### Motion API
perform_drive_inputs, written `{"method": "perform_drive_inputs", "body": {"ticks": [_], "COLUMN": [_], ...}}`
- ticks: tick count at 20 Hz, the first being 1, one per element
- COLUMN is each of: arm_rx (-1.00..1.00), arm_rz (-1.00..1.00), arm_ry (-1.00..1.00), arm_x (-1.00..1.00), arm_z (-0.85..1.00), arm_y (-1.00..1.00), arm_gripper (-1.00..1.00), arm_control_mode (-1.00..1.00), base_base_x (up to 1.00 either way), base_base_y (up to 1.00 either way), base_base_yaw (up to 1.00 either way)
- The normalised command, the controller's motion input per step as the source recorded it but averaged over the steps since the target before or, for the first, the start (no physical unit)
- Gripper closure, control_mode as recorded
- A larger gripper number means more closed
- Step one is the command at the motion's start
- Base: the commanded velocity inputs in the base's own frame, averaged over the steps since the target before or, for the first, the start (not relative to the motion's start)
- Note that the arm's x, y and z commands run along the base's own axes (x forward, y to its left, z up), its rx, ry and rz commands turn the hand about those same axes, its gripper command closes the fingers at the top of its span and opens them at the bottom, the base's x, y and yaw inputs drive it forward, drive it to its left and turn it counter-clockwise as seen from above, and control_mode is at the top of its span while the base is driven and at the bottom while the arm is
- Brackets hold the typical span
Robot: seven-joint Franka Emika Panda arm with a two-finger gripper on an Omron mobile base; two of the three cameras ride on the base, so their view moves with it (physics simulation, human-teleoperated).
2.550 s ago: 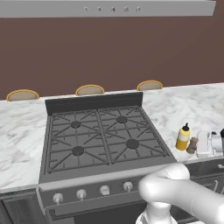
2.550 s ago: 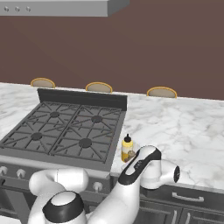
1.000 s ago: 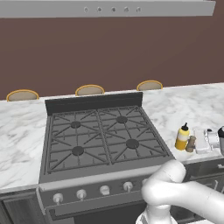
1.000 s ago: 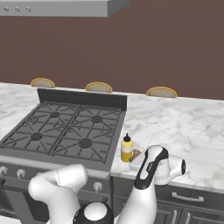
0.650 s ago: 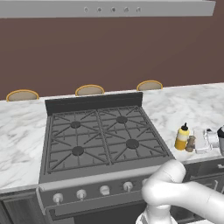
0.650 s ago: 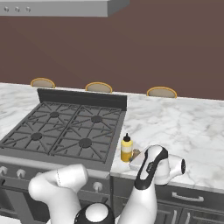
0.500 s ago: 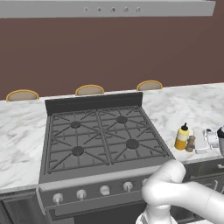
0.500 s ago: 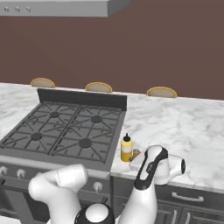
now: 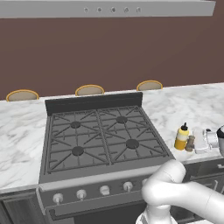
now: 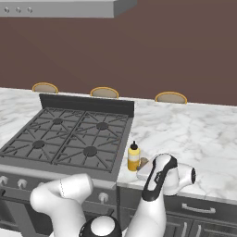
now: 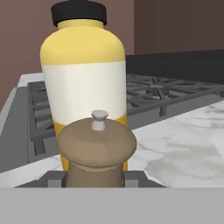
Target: Take 2 condiments from the cabinet and move them on the counter near the stove.Make sure the condiments are lined up with each other, next to each other.
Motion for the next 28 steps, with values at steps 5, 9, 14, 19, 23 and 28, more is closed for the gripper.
{"method": "perform_drive_inputs", "body": {"ticks": [5, 9, 14, 19, 23, 28], "arm_rx": [0.00, 0.01, 0.02, 0.05, 0.07, 0.08], "arm_rz": [0.03, 0.03, 0.03, 0.02, 0.02, 0.01], "arm_ry": [0.00, 0.00, 0.00, 0.00, 0.00, 0.00], "arm_x": [0.00, 0.00, 0.00, 0.00, 0.00, 0.00], "arm_z": [-0.18, -0.20, -0.23, -0.26, -0.28, -0.27], "arm_y": [0.00, 0.00, 0.00, 0.00, 0.00, 0.00], "arm_gripper": [1.00, 1.00, 1.00, 1.00, 1.00, 1.00], "arm_control_mode": [-1.00, -1.00, -1.00, -1.00, -1.00, -1.00], "base_base_x": [0.00, 0.00, 0.00, 0.00, 0.00, 0.00], "base_base_y": [0.00, 0.00, 0.00, 0.00, 0.00, 0.00], "base_base_yaw": [0.00, 0.00, 0.00, 0.00, 0.00, 0.00]}}
